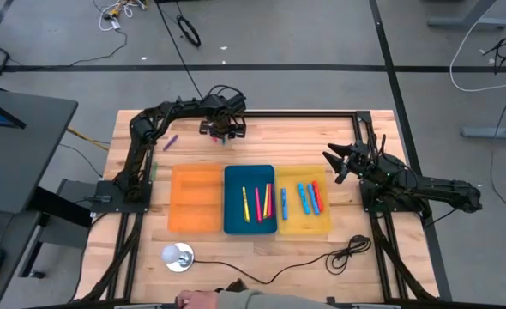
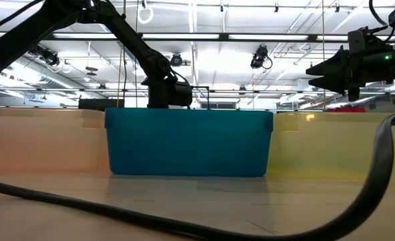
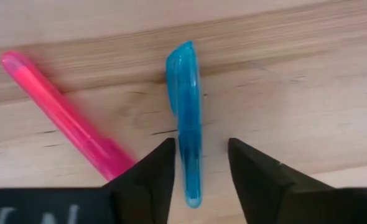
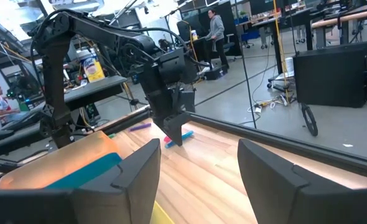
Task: Pick & Place Markers
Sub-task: Put the small blue pen into the orange bin
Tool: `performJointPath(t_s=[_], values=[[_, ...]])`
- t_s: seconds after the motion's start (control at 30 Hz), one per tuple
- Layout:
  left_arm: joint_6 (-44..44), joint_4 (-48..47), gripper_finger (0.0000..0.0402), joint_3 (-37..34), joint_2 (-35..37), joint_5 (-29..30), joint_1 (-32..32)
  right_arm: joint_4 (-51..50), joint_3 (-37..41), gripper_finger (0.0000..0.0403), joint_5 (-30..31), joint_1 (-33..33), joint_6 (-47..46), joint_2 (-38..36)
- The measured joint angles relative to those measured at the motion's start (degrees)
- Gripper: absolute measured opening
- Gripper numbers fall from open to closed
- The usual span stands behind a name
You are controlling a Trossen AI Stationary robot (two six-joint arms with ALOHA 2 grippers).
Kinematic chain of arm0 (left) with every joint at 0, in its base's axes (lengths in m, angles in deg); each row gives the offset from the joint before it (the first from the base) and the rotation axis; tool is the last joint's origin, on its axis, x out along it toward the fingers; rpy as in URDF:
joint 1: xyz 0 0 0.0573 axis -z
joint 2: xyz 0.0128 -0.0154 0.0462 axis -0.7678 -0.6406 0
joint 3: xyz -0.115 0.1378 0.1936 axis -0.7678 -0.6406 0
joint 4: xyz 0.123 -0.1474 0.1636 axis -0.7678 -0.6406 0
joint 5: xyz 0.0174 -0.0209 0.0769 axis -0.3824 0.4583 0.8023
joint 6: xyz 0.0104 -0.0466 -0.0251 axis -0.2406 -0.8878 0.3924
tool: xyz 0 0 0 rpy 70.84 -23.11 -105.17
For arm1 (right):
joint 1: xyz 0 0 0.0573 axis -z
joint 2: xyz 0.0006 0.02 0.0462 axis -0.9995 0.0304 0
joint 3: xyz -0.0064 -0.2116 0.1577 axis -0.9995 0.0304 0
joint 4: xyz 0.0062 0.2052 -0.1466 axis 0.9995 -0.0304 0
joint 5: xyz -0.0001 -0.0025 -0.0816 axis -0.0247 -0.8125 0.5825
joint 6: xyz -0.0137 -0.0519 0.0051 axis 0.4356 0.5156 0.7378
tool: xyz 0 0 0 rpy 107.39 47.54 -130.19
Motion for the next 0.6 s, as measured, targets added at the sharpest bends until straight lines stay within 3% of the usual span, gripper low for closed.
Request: performJointPath(t_s=[0.37,0.6], values=[[1.42,0.63,0.0037,-0.04,-0.07,-1.36,-0.38,-0.02,0.00,0.0215,0.02,0.01,0.00,0.00],[1.53,0.76,0.0032,-0.06,0.16,-1.58,-0.70,0.00,0.00,0.0215,0.02,0.02,-0.02,0.00]])
